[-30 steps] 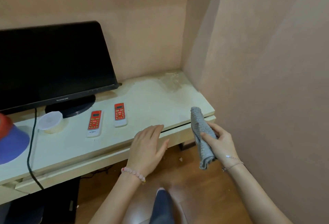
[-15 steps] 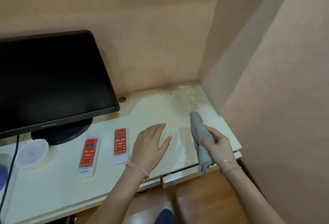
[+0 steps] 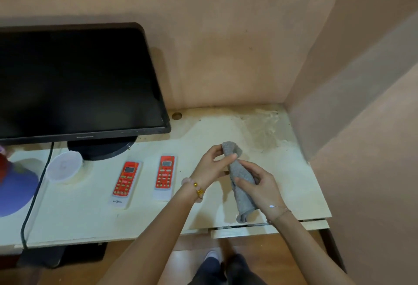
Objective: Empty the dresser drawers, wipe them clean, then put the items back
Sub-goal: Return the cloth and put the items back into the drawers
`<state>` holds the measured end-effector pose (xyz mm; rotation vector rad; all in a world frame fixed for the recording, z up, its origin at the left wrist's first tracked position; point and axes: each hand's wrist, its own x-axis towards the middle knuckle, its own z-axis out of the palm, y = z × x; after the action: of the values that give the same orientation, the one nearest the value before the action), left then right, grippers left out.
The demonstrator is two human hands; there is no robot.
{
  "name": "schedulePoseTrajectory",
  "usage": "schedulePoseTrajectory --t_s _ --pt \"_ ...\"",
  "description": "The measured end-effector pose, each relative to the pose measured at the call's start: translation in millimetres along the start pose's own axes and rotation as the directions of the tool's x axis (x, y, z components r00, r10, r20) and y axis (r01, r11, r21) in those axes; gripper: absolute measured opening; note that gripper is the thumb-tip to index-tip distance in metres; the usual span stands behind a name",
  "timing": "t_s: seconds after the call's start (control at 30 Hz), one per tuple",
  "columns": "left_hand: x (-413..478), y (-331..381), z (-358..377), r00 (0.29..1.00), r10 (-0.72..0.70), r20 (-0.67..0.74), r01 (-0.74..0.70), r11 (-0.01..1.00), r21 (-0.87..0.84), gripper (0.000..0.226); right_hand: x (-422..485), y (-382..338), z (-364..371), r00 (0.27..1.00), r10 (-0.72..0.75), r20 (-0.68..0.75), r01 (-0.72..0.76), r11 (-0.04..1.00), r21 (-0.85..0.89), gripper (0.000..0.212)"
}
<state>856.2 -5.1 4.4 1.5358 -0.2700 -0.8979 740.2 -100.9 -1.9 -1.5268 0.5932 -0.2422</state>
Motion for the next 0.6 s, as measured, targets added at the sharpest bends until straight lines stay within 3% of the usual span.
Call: schedulePoseTrajectory --t_s 0.17,0.3,0.43,0.6 --pt "0 -3 4 0.993 0.001 -0.122 -0.008 0.998 -0.058 0.024 4 4 -12 0.993 0.02 0.117 -0.025 0.999 0.043 0.035" --pt "-5 -5 1 0.988 0.035 -0.153 -0.044 0.997 -0.055 0.023 18 -2 -28 0.999 0.026 -0.029 -0.023 0.995 0.1 0.03" --pt "-9 -6 -3 0.989 0.05 -0.137 -0.065 0.992 -0.109 0.028 37 -6 -30 1.0 0.029 0.008 -0.029 1.0 0.008 0.042" --pt "-16 -4 -8 0.994 0.07 -0.089 -0.088 0.973 -0.214 0.025 46 -8 -19 0.998 -0.024 0.062 0.022 0.999 0.045 0.032"
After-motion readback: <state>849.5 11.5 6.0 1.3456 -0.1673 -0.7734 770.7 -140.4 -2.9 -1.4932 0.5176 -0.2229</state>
